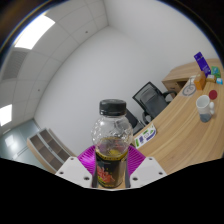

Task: Pour water

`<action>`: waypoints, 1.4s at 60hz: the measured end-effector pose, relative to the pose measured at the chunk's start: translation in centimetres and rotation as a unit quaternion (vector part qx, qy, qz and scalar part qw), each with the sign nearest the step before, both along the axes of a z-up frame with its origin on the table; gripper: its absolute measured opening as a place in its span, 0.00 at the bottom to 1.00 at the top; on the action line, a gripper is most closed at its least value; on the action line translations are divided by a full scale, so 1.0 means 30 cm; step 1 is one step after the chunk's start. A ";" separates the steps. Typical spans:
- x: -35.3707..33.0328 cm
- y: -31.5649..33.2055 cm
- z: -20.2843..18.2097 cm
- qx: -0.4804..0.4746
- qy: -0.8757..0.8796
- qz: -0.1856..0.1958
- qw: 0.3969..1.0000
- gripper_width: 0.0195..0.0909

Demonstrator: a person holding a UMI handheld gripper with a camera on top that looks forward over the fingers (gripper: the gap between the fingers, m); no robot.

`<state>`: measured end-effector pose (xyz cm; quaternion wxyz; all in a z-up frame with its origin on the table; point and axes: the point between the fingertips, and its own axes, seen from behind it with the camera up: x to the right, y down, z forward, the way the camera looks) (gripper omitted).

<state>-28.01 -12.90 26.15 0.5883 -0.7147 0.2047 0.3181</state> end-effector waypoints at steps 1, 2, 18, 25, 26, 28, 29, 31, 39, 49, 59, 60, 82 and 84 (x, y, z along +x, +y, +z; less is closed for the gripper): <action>0.029 0.016 0.020 0.003 0.025 0.002 1.000 0.24; 0.060 0.033 0.037 0.006 0.050 0.004 0.999 0.24; 0.584 0.248 0.071 -0.010 0.402 0.005 0.915 0.24; 0.759 0.303 -0.053 -0.037 0.517 -0.014 0.855 0.24; 0.777 0.311 -0.073 -0.041 0.533 -0.018 0.845 0.24; 0.811 0.322 -0.111 -0.048 0.563 -0.023 0.825 0.24; 0.826 0.325 -0.127 -0.050 0.576 -0.025 0.816 0.24; 0.849 0.335 -0.164 -0.057 0.596 -0.030 0.801 0.24; 0.890 0.352 -0.289 -0.091 0.625 -0.037 0.775 0.24; 0.880 0.347 -0.306 -0.108 0.593 -0.018 0.798 0.24; 0.916 0.353 -0.190 -0.093 0.442 0.016 0.892 0.24; 0.935 0.339 -0.153 -0.088 0.424 0.018 0.901 0.24; 1.524 0.362 0.077 0.029 -0.195 -0.071 0.978 0.25; 1.569 0.363 0.051 0.025 -0.244 -0.080 0.966 0.25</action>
